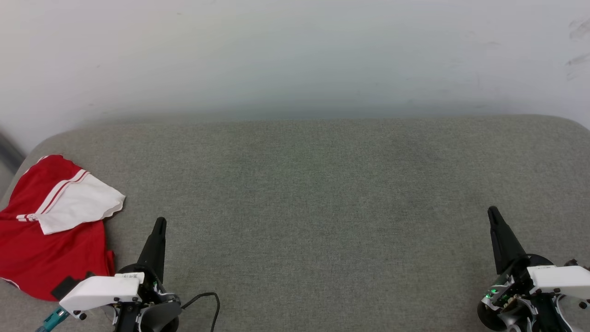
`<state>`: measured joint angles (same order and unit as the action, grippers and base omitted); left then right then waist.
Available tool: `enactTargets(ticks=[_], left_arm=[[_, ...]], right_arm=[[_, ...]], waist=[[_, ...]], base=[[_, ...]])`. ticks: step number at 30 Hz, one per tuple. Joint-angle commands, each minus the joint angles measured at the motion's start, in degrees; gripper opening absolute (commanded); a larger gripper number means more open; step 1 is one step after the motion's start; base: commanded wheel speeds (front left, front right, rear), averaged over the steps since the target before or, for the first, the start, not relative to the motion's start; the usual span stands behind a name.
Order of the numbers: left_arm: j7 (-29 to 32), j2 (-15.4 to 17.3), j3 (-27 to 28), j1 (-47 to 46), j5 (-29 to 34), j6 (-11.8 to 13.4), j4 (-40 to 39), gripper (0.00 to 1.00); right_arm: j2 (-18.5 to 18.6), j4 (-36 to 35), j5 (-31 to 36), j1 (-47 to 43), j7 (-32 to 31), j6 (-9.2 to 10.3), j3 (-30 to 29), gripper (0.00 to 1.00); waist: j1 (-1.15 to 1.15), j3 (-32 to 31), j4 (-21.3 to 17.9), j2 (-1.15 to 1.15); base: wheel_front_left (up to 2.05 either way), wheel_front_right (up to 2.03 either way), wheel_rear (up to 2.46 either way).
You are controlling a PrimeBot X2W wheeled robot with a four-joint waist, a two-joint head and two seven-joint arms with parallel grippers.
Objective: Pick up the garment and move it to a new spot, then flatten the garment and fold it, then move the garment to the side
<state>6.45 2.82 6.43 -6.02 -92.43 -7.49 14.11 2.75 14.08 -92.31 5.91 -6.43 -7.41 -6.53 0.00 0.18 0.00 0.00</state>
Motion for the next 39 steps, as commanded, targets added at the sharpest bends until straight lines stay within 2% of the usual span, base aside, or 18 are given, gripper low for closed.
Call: enactTargets(ticks=[1, 19, 20, 32, 39], left_arm=[[0.11, 0.15, 0.2, -0.41, -0.01, -0.11, 0.01, 0.0], [0.11, 0.15, 0.2, -0.41, -0.01, -0.1, 0.01, 0.0], [0.0, -0.02, -0.03, 0.01, 0.0, 0.0, 0.07, 1.0], [-2.63, -0.13, -3.09, -0.1, 0.68, 0.0, -0.14, 1.0], [-4.51, -0.1, -4.27, -0.45, 4.3, 0.0, -1.18, 1.0]], right_arm=[[0.27, 0.06, -0.23, 0.6, -0.15, -0.25, -0.02, 0.0], [0.27, 0.06, -0.23, 0.6, -0.14, -0.25, -0.02, 0.0], [-0.02, 0.06, 0.01, -0.02, 0.01, 0.0, 0.01, 1.0], [0.2, -1.39, 1.88, -1.43, 2.34, 0.02, 1.26, 1.0], [1.35, -2.31, 7.01, -1.68, 4.48, 0.0, 2.6, 1.0]], waist=[[0.0, 0.0, 0.0, 0.0], [0.0, 0.0, 0.0, 0.0], [0.0, 0.0, 0.0, 0.0], [0.0, 0.09, 0.03, 0.0], [0.0, 0.15, 0.13, 0.0]], base=[[0.0, 0.0, 0.0], [0.0, 0.0, 0.0], [0.0, 0.0, 0.0], [0.0, 0.0, 0.0], [0.0, 0.0, 0.0]])
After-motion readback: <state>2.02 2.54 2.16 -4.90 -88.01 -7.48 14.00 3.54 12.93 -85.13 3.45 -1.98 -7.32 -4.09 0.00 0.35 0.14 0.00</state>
